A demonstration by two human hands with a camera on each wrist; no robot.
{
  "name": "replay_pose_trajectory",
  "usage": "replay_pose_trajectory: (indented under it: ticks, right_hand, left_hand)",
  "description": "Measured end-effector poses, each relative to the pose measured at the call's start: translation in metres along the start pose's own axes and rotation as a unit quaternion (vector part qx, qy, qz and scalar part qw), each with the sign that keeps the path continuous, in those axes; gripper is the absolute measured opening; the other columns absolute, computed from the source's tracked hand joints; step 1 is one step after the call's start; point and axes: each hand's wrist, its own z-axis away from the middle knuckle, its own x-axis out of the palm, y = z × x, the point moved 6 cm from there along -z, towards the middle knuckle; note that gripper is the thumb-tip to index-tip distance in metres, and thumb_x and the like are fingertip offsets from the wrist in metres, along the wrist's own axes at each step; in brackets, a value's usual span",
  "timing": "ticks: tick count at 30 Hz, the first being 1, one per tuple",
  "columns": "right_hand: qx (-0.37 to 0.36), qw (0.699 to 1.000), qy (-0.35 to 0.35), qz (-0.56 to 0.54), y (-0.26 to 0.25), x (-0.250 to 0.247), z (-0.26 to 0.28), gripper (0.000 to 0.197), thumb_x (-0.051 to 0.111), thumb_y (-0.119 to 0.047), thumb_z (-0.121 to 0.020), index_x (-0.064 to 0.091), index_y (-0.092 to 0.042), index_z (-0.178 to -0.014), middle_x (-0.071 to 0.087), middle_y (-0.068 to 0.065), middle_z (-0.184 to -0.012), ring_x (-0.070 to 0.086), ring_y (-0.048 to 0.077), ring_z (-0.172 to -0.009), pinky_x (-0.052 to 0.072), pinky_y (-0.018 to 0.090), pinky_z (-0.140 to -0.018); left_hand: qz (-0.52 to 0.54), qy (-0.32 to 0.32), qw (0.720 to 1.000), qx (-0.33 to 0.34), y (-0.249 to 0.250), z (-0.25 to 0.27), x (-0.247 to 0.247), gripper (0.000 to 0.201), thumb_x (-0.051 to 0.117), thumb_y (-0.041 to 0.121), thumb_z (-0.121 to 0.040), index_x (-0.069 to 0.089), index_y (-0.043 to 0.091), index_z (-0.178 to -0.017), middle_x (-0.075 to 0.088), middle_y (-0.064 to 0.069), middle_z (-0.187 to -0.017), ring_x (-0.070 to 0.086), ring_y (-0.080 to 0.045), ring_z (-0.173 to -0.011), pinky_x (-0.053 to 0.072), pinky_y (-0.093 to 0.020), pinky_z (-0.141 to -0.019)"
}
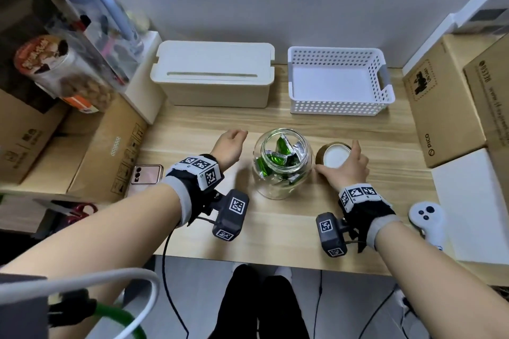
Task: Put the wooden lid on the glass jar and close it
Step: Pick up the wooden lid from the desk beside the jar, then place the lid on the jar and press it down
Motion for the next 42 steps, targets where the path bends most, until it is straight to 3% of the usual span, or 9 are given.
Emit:
replay_pose_trajectory:
  ticks: [4,10,15,21,26,29,32,35,42]
  right_hand:
    - [-0.109,0.99,0.007,-0.093,-0.061,-0.044,0.012,0.115,0.083,-0.032,-0.064,0.006,-0.026,-0.15,0.022,0.014,-0.152,0.023,0.032,-0.141,0.023,0.042,-0.116]
    - [-0.186,0.956,-0.054,-0.218,-0.128,-0.076,0.049,0.112,0.08,-0.033,-0.068,0.004,-0.029,-0.149,0.026,0.007,-0.152,0.028,0.021,-0.14,0.026,0.036,-0.115]
    - [-0.243,0.915,-0.207,-0.247,-0.153,-0.057,0.09,0.101,0.071,-0.013,-0.079,0.001,-0.028,-0.15,0.042,0.006,-0.127,0.061,0.004,-0.092,0.05,0.012,-0.072]
    - [-0.238,0.895,-0.244,-0.288,-0.151,-0.05,0.104,0.089,0.065,-0.01,-0.085,0.008,-0.028,-0.15,0.04,0.014,-0.139,0.057,-0.002,-0.093,0.053,0.017,-0.077]
    - [-0.251,0.891,-0.271,-0.264,-0.151,-0.051,0.103,0.086,0.066,-0.007,-0.084,0.014,-0.025,-0.149,0.038,0.006,-0.139,0.048,0.013,-0.121,0.052,0.005,-0.075]
    - [-0.26,0.905,-0.262,-0.209,-0.144,-0.054,0.096,0.091,0.075,-0.017,-0.076,0.02,-0.028,-0.147,0.039,0.007,-0.144,0.052,0.022,-0.124,0.049,0.033,-0.1]
    - [-0.228,0.926,-0.215,-0.212,-0.131,-0.061,0.083,0.081,0.073,-0.025,-0.078,0.027,-0.025,-0.145,0.043,0.007,-0.142,0.053,0.024,-0.122,0.045,0.044,-0.106]
    - [-0.193,0.943,-0.154,-0.223,-0.118,-0.064,0.072,0.061,0.062,-0.03,-0.087,0.034,-0.02,-0.141,0.05,0.009,-0.136,0.052,0.023,-0.122,0.043,0.048,-0.106]
    - [-0.19,0.947,-0.181,-0.186,-0.105,-0.052,0.068,0.035,0.044,-0.022,-0.097,0.05,-0.015,-0.131,0.055,0.007,-0.13,0.052,0.02,-0.118,0.042,0.03,-0.096]
  left_hand:
    - [-0.04,0.01,0.997,0.059,0.037,0.008,-0.007,0.042,0.038,0.027,-0.097,0.05,0.003,-0.128,0.052,-0.015,-0.134,0.05,-0.03,-0.123,0.039,-0.041,-0.108]
    - [0.016,-0.078,0.991,0.11,0.096,0.034,0.008,0.045,0.039,0.038,-0.096,0.042,0.017,-0.136,0.048,-0.007,-0.133,0.052,-0.025,-0.113,0.045,-0.038,-0.092]
    - [0.044,-0.225,0.97,0.085,0.11,0.062,0.03,0.05,0.043,0.054,-0.089,0.031,0.043,-0.136,0.048,0.002,-0.141,0.06,-0.034,-0.109,0.05,-0.052,-0.094]
    - [0.05,-0.296,0.951,0.068,0.102,0.069,0.028,0.059,0.055,0.047,-0.08,0.032,0.05,-0.134,0.056,-0.002,-0.137,0.061,-0.033,-0.099,0.046,-0.058,-0.096]
    - [0.007,-0.245,0.965,0.094,0.11,0.067,0.021,0.064,0.063,0.035,-0.081,0.033,0.041,-0.137,0.057,-0.009,-0.133,0.065,-0.036,-0.104,0.051,-0.058,-0.091]
    - [-0.088,-0.176,0.972,0.132,0.117,0.062,0.01,0.07,0.072,0.028,-0.077,0.034,0.023,-0.136,0.053,-0.004,-0.132,0.062,-0.022,-0.104,0.057,-0.041,-0.08]
    - [-0.21,-0.143,0.949,0.185,0.118,0.056,0.01,0.082,0.078,0.031,-0.07,0.035,0.016,-0.138,0.048,-0.005,-0.137,0.05,-0.015,-0.116,0.041,-0.025,-0.096]
    - [-0.308,-0.143,0.918,0.205,0.103,0.052,0.021,0.103,0.076,0.059,-0.046,0.038,0.028,-0.136,0.049,-0.005,-0.135,0.048,-0.022,-0.124,0.039,-0.037,-0.109]
    - [-0.47,-0.128,0.841,0.234,0.076,0.051,0.049,0.093,0.075,0.052,-0.058,0.029,0.045,-0.138,0.036,-0.006,-0.141,0.034,-0.033,-0.126,0.034,-0.048,-0.105]
